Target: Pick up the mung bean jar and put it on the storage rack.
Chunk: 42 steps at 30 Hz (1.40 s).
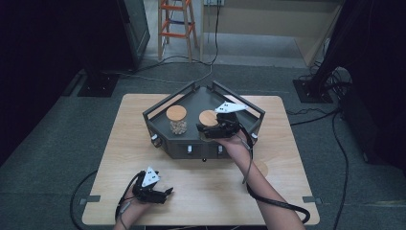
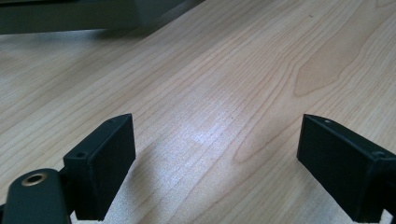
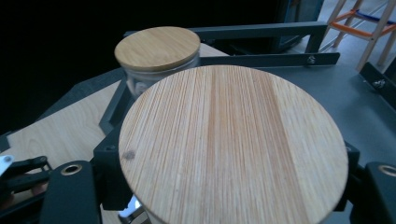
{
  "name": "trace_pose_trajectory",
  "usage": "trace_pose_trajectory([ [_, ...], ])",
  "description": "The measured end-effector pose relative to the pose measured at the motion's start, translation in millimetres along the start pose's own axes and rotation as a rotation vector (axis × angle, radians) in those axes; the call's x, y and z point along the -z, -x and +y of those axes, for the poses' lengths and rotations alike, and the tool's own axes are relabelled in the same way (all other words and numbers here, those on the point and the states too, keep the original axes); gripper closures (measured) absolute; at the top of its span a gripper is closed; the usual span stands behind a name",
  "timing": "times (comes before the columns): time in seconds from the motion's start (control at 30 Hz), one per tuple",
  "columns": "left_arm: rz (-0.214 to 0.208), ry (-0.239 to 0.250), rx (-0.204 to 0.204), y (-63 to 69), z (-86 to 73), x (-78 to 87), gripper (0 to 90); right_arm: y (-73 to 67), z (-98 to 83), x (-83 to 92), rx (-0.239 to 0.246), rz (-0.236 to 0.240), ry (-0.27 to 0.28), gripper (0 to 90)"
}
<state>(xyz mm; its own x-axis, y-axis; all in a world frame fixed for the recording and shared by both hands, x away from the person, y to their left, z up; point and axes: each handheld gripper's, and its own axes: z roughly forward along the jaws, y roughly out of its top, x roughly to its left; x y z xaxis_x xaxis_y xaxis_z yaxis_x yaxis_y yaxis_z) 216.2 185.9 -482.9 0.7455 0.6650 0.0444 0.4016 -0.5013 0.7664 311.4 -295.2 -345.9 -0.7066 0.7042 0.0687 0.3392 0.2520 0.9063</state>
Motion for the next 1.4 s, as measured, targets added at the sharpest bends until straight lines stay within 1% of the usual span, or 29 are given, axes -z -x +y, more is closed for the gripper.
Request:
trace_pose_trajectory([
  [0.1,-0.002,-0.001,-0.003,0.5,0.4,-0.3,11.5,1.1,0.3,-2.2,-0.001,-0.016,0.000,25.4],
  [0.33,-0.005,-0.003,-0.006,1.1,0.9,-0.7,11.5,5.8,-1.4,-7.3,-0.019,-0.038,0.000,25.4],
  [0.6,-0.009,-0.006,-0.007,1.3,1.4,-1.1,11.5,9.7,-0.5,-17.2,-0.037,-0.062,-0.008,25.4],
  [0.83,-0.011,-0.007,-0.008,1.5,1.6,-1.3,11.5,6.3,2.1,-27.7,-0.043,-0.088,-0.024,25.4],
  [1.0,-0.013,-0.008,-0.012,1.6,1.8,-1.6,11.5,3.2,3.9,-33.6,-0.035,-0.110,-0.037,25.4],
  [1.17,-0.016,-0.015,-0.018,1.1,2.7,-1.9,11.5,1.6,4.2,-38.6,-0.038,-0.125,-0.049,25.4],
  [1.27,-0.014,-0.012,-0.016,1.3,2.3,-1.6,11.5,4.3,4.7,-39.5,-0.053,-0.121,-0.051,25.4],
  [1.4,-0.016,-0.014,-0.018,1.5,2.9,-1.8,11.5,3.7,4.3,-40.0,-0.048,-0.127,-0.051,25.3],
])
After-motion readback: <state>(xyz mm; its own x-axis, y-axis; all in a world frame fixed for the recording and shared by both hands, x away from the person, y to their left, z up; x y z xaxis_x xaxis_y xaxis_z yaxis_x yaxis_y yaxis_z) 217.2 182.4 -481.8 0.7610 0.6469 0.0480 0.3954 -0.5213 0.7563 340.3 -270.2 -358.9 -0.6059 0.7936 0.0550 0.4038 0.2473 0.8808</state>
